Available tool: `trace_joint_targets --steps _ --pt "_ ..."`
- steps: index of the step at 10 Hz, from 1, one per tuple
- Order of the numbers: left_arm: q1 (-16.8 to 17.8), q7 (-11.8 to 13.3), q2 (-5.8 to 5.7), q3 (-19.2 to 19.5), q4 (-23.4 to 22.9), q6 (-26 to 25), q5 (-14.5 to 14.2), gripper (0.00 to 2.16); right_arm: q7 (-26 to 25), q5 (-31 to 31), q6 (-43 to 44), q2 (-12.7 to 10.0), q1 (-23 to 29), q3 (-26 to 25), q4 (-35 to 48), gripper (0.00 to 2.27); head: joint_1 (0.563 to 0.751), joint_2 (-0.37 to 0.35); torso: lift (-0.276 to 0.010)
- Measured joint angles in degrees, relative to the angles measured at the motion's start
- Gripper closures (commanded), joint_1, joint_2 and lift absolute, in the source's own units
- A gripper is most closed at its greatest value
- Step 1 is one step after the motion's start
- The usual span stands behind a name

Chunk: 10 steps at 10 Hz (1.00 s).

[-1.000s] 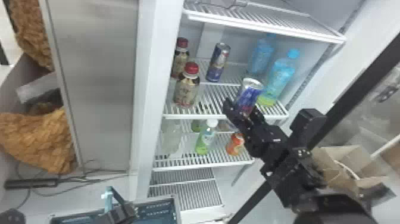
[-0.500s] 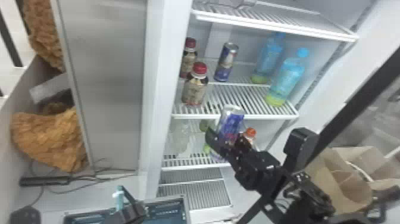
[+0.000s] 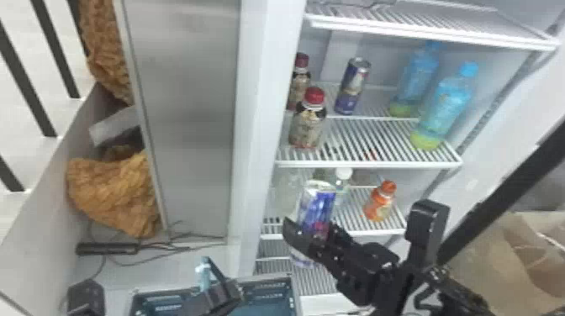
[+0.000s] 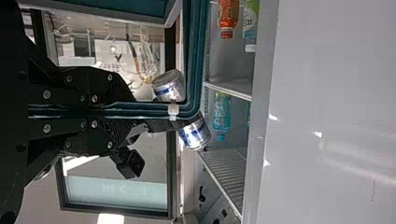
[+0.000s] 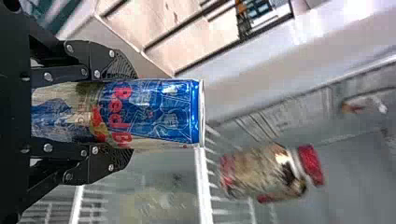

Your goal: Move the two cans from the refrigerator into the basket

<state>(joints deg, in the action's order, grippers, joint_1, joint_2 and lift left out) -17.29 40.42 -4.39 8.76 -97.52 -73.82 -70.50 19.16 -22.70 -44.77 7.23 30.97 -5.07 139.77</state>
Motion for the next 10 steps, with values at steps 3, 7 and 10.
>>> trace_joint_targets --steps 3,7,10 --pt "0.0 0.0 0.09 0.2 0.0 0.0 0.0 1.19 4.0 -1.3 -8.2 0.0 0.3 0.5 -0.9 1.26 0.695 -0.148 -0.031" --pt "0.1 0.0 0.17 0.3 0.0 0.1 0.0 1.19 8.9 -0.9 -15.8 0.3 -0.6 0.7 -2.8 1.22 0.695 -0.125 -0.031" --pt "0.1 0.0 0.17 0.2 0.0 0.1 0.0 1.19 11.5 -2.8 -19.2 1.0 -1.9 0.8 -4.4 0.47 0.695 -0.111 -0.031"
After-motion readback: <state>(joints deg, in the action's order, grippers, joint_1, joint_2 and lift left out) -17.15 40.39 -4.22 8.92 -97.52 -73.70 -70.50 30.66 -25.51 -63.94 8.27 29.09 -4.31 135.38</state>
